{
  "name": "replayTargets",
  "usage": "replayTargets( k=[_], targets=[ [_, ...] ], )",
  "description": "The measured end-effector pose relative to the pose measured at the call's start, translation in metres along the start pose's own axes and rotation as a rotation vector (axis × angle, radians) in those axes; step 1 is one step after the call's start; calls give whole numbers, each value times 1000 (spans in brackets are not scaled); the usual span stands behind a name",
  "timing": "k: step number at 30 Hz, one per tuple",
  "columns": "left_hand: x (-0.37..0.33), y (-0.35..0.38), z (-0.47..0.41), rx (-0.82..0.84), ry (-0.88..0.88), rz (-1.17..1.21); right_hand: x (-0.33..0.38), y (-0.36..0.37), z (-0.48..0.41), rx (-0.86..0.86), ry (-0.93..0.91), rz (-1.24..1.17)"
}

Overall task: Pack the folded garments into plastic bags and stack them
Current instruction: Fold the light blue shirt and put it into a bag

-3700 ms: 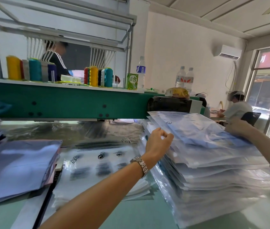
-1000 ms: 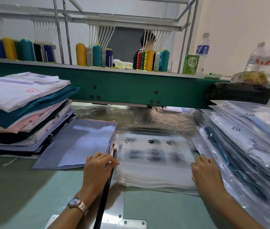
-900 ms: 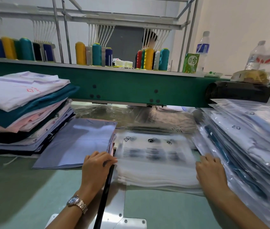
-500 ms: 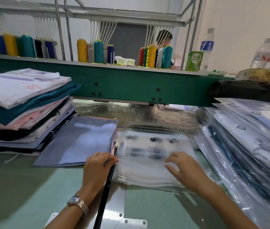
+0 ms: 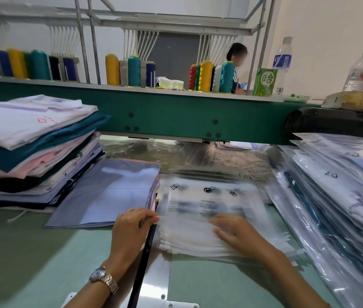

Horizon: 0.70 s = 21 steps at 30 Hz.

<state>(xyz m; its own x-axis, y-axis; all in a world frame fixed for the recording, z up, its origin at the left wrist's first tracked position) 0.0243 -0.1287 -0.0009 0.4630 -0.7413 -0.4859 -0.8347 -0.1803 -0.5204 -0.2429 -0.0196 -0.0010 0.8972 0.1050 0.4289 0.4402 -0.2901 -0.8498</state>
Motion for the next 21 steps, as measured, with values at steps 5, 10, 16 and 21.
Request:
replayTargets(
  k=[5, 10, 16, 21],
  targets=[
    [-14, 7, 2, 39, 167, -76, -11, 10, 6, 77, 102, 21],
    [-69, 34, 27, 277, 781, -254, -4, 13, 5, 44, 102, 64],
    [-70, 52, 30, 327, 681, -498, 4, 5, 6, -102, 118, 13],
    [-63, 52, 32, 318, 620, -526, 22, -12, 7, -478, 31, -24]
  ],
)
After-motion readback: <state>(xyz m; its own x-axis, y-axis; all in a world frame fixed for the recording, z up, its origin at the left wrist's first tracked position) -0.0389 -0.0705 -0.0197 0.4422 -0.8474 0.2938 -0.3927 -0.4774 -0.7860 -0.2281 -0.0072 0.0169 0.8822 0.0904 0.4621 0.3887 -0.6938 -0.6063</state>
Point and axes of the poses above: each hand's wrist, its own z-axis away from the middle knuckle, its own y-axis out of the palm, x = y × z, the point moved 5 cm from there along -z, towards the middle knuckle, and after that the axes turned 1 degree about y, right-handed, at the moved point
